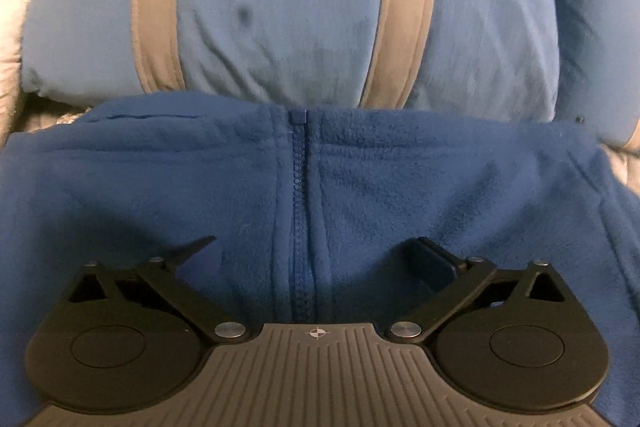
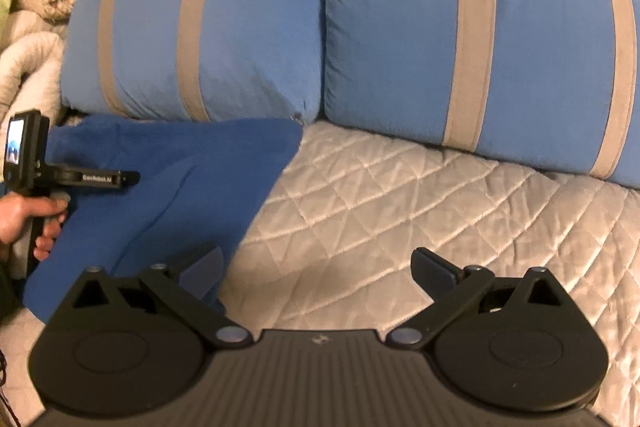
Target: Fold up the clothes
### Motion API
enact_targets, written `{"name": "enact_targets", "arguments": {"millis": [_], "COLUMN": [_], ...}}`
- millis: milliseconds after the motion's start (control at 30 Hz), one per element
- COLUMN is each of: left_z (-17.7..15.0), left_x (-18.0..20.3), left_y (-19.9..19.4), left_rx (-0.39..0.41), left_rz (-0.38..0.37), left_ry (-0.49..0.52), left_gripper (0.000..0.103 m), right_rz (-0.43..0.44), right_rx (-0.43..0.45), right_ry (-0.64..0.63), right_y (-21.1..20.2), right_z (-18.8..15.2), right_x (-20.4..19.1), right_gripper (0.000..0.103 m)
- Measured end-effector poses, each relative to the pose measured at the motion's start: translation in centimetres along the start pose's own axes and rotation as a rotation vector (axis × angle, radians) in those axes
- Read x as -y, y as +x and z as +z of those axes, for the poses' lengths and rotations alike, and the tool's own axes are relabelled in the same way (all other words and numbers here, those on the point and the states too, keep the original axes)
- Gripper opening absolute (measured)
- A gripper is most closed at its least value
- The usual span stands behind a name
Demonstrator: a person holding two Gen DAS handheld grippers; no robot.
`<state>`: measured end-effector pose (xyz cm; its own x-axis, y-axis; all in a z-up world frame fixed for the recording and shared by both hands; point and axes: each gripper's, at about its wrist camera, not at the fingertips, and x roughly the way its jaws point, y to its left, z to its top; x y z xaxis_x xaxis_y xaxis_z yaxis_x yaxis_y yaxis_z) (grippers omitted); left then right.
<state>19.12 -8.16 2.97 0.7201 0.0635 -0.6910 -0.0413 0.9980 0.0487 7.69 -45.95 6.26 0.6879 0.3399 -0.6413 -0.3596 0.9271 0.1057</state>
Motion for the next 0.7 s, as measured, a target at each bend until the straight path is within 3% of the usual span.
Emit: {"name": "enact_targets", "arguments": {"millis": [133,533,700], "left_z": [0.3,-0.4,-0.6], "left_x": [0.1,1.3,0.8], "left_y": [0.5,-1.2,-3.2], "left_rx": [-0.022,0.019,0.000], "left_rz": [0.008,0.069,0.093], "left_ry": [0.005,0.034,-0.024], "left_gripper": [0.103,0.103,0.103], "right_rz": [-0.013,-0.086,-0.074], "right_rx": [-0.039,-0.203,-0.288], "right_ry": [0.011,0.073,0.136], "right_y": [0.6,2.7,3.1], "right_z": [-0.2,-2.2,-3.5], "right_x": [0.3,3.0,4.9], "right_gripper": [0.103,0.103,0.103]}}
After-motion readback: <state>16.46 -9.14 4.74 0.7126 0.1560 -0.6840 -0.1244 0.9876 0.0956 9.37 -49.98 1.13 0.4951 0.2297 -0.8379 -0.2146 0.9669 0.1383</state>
